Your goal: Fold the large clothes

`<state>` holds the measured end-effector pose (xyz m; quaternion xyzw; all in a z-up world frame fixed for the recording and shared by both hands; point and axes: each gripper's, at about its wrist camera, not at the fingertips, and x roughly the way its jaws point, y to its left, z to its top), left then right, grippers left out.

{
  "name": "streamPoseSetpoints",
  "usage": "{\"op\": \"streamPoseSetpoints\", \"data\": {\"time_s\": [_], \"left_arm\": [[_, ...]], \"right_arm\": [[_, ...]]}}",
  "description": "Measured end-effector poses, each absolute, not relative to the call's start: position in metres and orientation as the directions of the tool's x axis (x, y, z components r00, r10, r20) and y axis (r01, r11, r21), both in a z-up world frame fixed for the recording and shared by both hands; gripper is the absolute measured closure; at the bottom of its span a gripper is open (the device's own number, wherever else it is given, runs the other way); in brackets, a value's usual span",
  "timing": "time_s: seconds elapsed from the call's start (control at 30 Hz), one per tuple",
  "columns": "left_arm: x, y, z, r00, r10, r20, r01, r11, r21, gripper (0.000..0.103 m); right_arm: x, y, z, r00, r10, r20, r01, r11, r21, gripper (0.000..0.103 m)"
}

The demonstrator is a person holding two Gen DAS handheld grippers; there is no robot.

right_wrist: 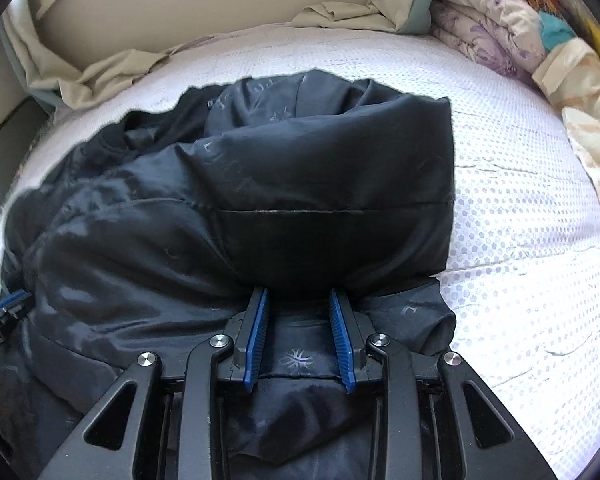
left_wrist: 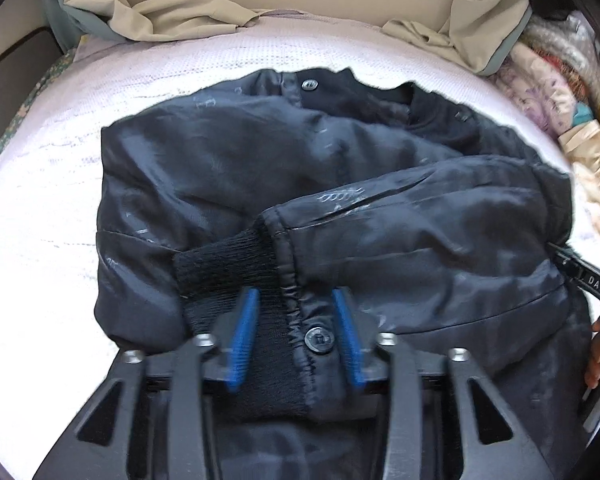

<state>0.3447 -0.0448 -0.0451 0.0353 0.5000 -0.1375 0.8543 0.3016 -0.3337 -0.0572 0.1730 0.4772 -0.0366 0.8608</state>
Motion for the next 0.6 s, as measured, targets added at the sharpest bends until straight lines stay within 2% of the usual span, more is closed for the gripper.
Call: {"op": "streamPoseSetpoints", "data": {"time_s": [0.03,0.1,0.13,0.33,0.6], "left_arm": [[0.344,-0.044,-0.040,0.467,-0.206,-0.860,0.264,0.961,-0.087,0.037],[0.340,-0.039,-0.021,0.513,-0.186,-0.838,0.230,0.970,-0.074,0.017],[0.338,-0.037,-0.013,0.536,-0.176,-0.825,0.220,0.973,-0.065,0.015],[0.329,-0.015,0.020,0.591,-0.174,-0.787,0.198,0.978,-0.068,0.015],[0.313,0.021,0.006,0.529,-0.140,-0.837,0.200,0.979,-0.037,0.015]], "right_arm": [[0.300,-0.335,-0.052,0.547,0.113,-0.829,0.228,0.933,0.277,0.070],[0.293,-0.336,-0.034,0.571,0.131,-0.810,0.230,0.922,0.311,0.056],[0.289,-0.337,-0.025,0.588,0.125,-0.799,0.233,0.920,0.315,0.054],[0.269,-0.344,0.007,0.626,0.105,-0.773,0.257,0.908,0.331,0.049],[0.231,-0.359,-0.001,0.540,0.123,-0.833,0.263,0.915,0.306,0.045]]}}
